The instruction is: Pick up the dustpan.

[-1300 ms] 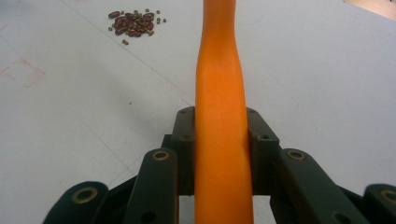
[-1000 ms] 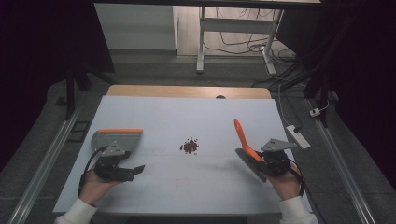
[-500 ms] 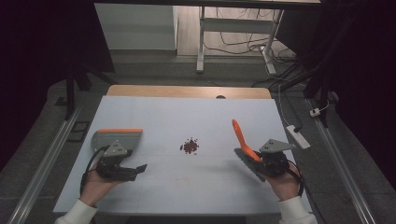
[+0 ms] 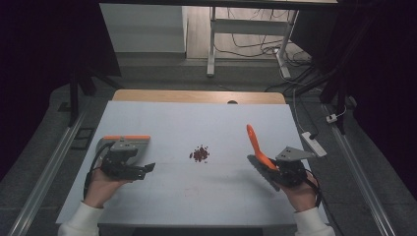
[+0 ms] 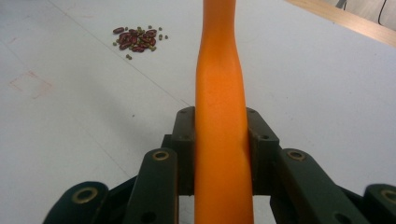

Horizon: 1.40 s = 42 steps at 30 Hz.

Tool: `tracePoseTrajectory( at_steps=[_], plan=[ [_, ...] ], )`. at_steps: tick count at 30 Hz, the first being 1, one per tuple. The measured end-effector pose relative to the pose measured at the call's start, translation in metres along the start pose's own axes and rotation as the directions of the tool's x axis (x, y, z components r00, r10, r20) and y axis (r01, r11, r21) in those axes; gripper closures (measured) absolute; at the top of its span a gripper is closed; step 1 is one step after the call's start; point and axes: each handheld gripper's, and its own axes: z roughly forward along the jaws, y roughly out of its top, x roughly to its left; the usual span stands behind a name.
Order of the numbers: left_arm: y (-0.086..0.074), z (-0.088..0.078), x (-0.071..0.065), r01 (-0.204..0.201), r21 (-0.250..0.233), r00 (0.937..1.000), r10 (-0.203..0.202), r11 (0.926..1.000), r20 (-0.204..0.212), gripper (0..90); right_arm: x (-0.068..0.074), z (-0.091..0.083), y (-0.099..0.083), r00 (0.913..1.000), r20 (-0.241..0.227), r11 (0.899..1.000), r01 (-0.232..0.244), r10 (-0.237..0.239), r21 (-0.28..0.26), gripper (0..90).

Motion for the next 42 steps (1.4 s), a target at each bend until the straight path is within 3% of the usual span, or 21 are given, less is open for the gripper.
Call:
tracePoseTrajectory(
  at_steps=[10,13,25,31,37,42],
  plan=[
    [-0.018,-0.02,0.02,0.071,0.02,0.994,-0.069,0.9973,-0.085,19.0,0.0,0.001,0.0,0.9999,0.016,1.0,0.005,-0.005,0.001,69.7],
    [-0.023,-0.024,0.025,0.086,0.02,0.9921,-0.083,0.9961,-0.094,19.0,-0.001,0.001,0.0,0.9999,0.016,1.0,0.0,0.0,-0.004,69.7],
    [-0.031,-0.038,0.035,0.146,0.023,0.9768,-0.14,0.9891,-0.162,18.7,-0.001,0.002,-0.002,0.9999,0.017,1.0,0.0,0.0,0.003,69.6],
    [-0.039,-0.037,0.039,0.187,0.046,0.9676,-0.176,0.9813,-0.181,18.6,-0.002,0.003,-0.003,0.9999,0.017,1.0,-0.004,0.003,0.013,69.6],
    [-0.039,-0.038,0.037,0.2,0.044,0.9592,-0.187,0.9787,-0.212,18.7,-0.002,0.003,-0.004,0.9996,0.027,1.0,-0.005,0.005,0.013,69.6],
    [-0.045,-0.029,0.037,0.223,0.074,0.9546,-0.203,0.9719,-0.218,18.7,-0.002,0.001,-0.003,0.9997,0.025,1.0,-0.006,0.005,0.008,69.7]
  ],
)
